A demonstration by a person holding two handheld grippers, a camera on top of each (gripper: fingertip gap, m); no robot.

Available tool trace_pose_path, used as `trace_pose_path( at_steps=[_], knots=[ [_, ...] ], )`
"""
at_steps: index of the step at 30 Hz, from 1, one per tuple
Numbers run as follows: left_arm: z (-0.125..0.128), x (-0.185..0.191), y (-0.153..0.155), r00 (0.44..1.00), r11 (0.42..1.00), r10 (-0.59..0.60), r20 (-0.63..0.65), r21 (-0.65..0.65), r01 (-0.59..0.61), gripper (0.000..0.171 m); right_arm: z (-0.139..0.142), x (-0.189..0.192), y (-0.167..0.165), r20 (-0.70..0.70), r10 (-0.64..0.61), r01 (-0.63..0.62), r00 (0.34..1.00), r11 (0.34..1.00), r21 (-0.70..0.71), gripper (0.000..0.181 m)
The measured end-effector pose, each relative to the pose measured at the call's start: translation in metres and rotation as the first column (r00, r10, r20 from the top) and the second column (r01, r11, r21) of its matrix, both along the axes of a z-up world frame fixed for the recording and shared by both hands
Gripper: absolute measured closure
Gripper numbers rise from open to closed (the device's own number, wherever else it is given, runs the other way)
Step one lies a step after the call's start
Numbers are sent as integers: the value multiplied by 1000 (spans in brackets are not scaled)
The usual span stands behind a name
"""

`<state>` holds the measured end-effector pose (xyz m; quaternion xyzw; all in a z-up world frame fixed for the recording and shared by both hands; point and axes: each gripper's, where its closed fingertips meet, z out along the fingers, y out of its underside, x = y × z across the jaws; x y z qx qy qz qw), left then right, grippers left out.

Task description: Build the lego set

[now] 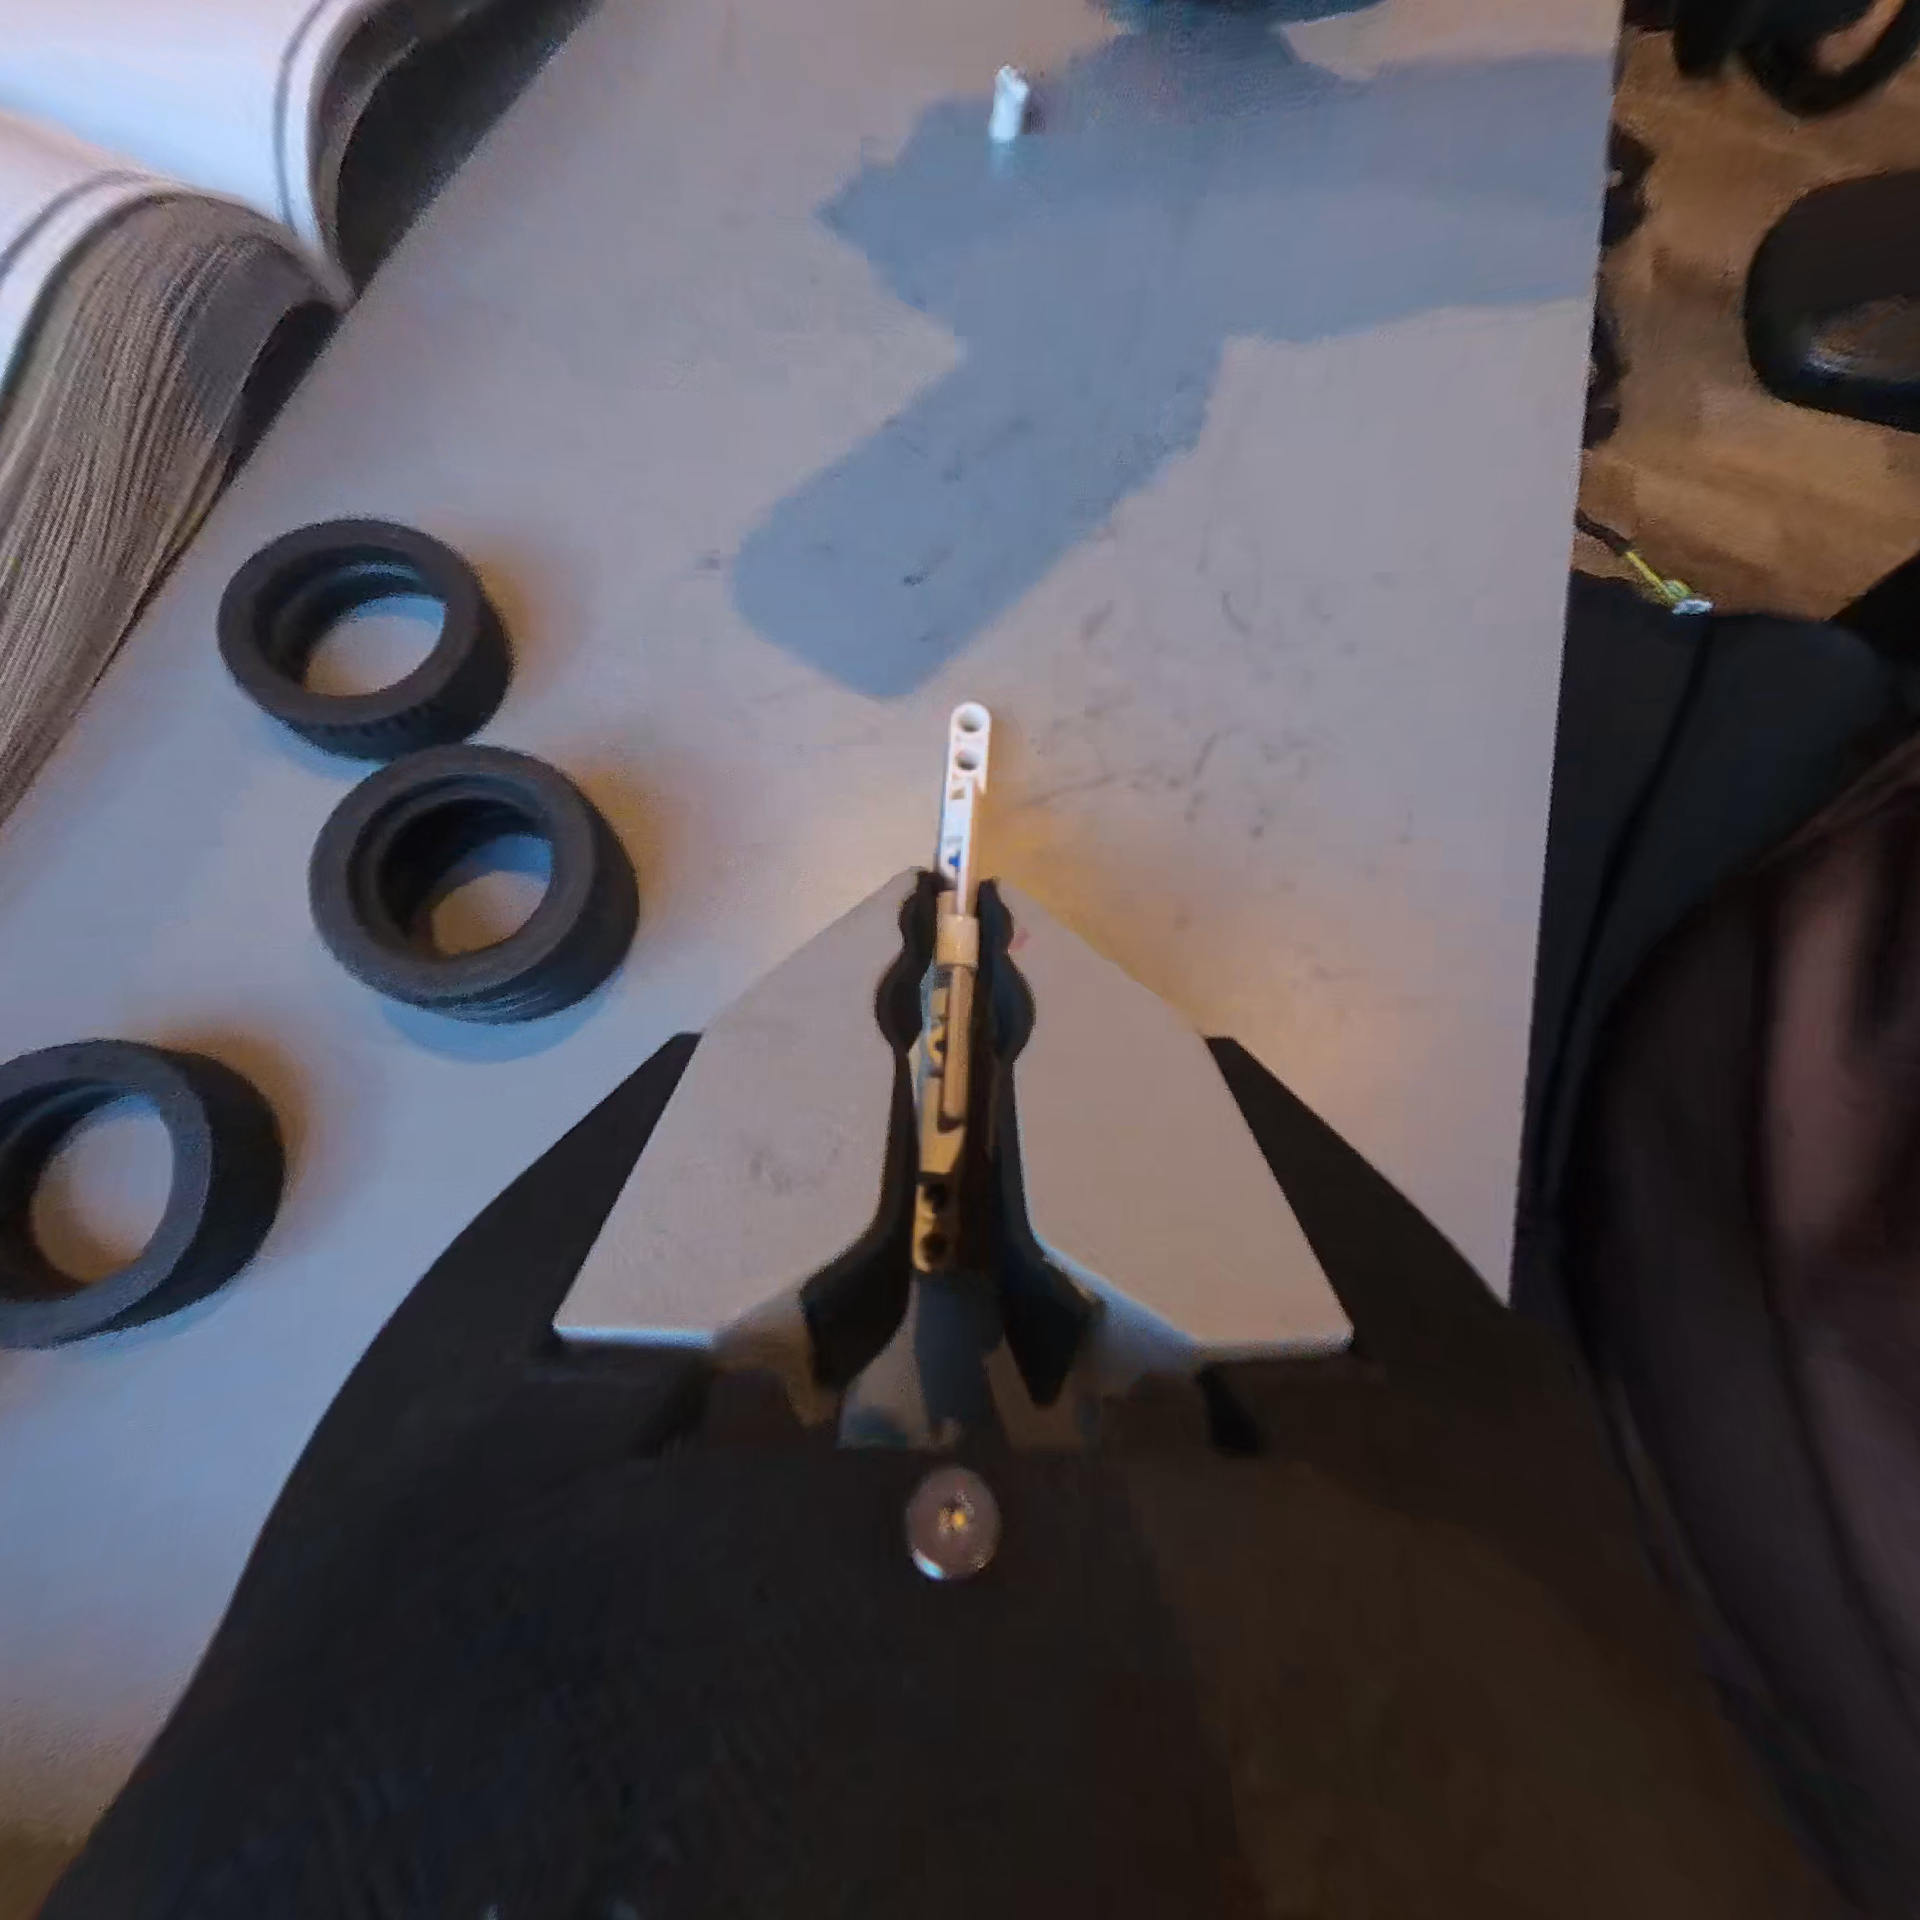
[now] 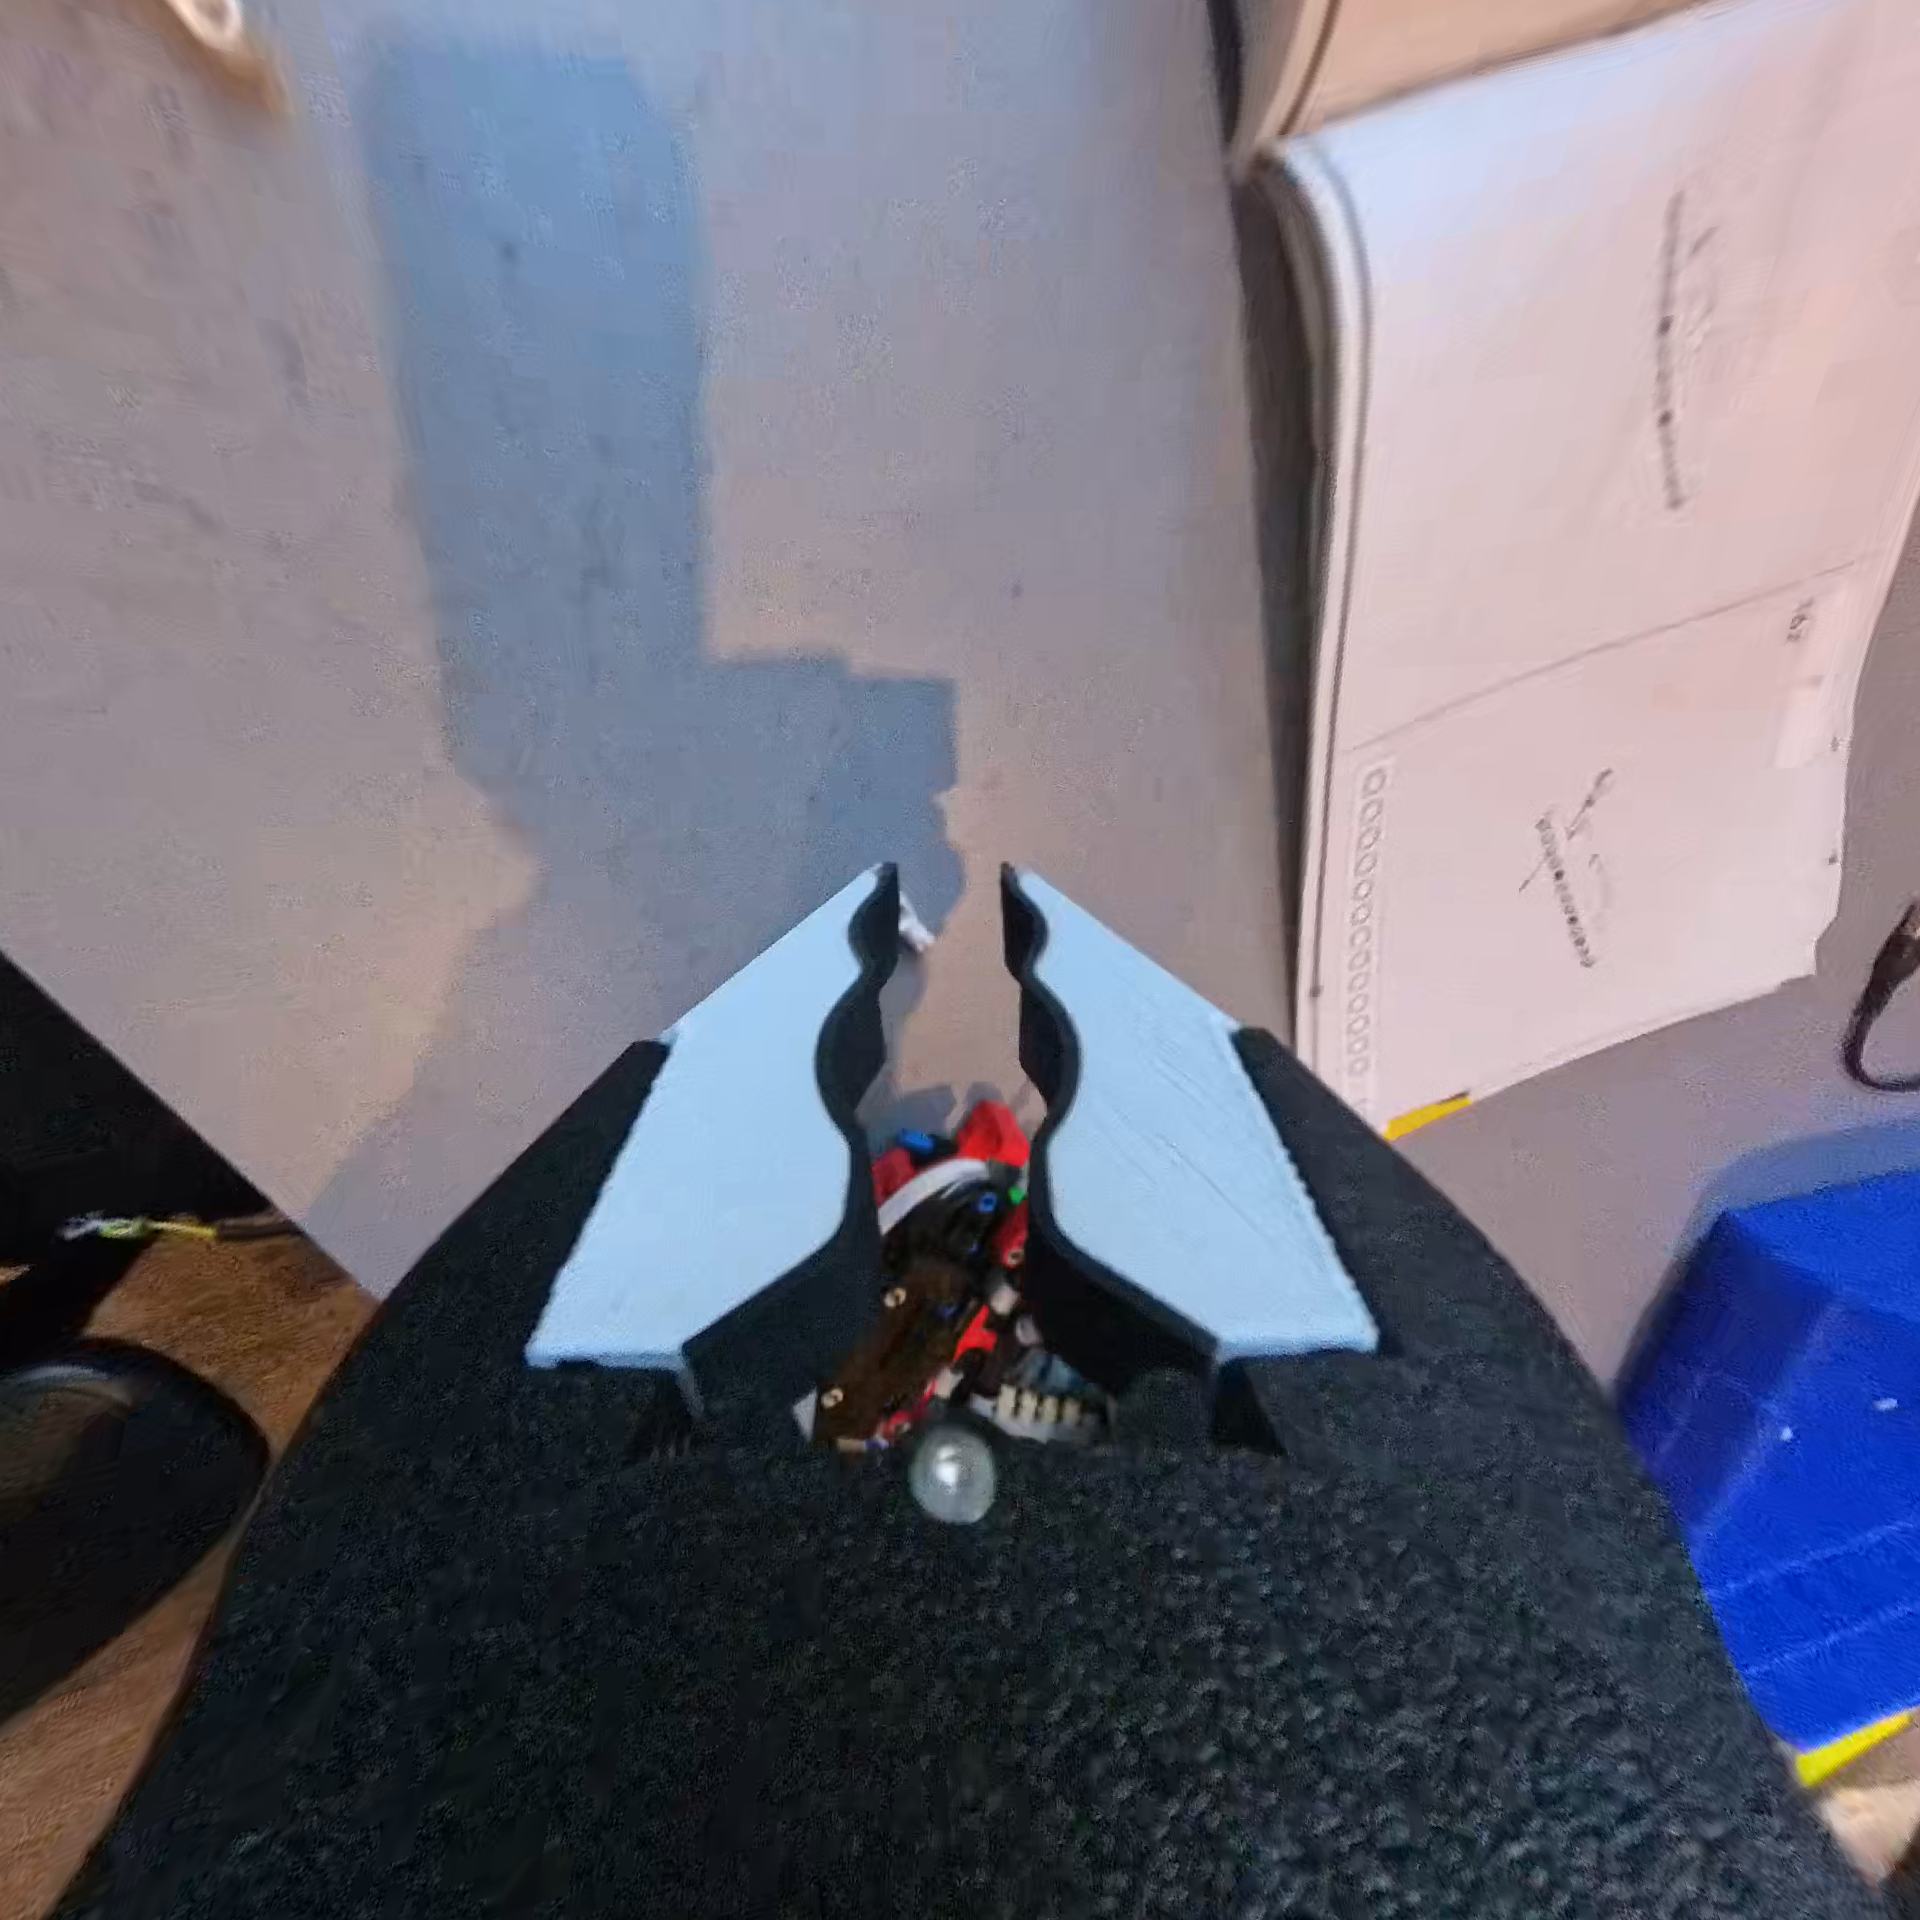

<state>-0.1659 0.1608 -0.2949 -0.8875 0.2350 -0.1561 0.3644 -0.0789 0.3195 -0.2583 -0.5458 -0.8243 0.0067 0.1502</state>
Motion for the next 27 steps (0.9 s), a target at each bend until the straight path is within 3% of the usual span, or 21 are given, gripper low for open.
trace_pose_path(
  at_steps=[3,7,9,10,14,16,19,21,23,25,27],
  knots=[
    [0,8,3,999,999,-39,-17,10,39,167,-13,29,3,-5,36,-36,999,999,15,153],
    [0,21,11,996,996,-90,0,1,90,167,-29,36,8,4,104,-104,995,994,25,151],
    [0,25,16,993,993,-115,-3,2,115,167,-39,32,11,25,154,-155,988,987,46,156],
    [0,26,17,992,992,-125,-3,2,125,167,-41,28,6,26,167,-168,986,986,12,171],
    [0,28,19,991,991,-133,6,1,133,161,-42,19,1,27,169,-168,985,985,-26,174],
    [1,26,19,992,992,-127,7,5,127,153,-37,8,-7,-35,139,-140,990,989,-44,174],
    [5,23,19,994,993,-110,-2,42,110,149,-13,-15,-44,-226,72,-120,972,971,-207,174],
    [13,17,22,997,992,-70,-22,107,71,150,14,-34,-76,-402,-23,-149,915,908,-391,174],
    [23,18,23,999,989,-38,-11,143,39,149,42,-49,-104,-540,-169,-221,824,782,-582,174],
    [37,23,23,999,985,-25,19,169,22,144,60,-57,-118,-572,-334,-277,749,625,-729,174],
    [53,24,29,999,974,24,47,224,-34,145,68,-61,-123,-516,-476,-310,712,446,-840,174]
  ],
)
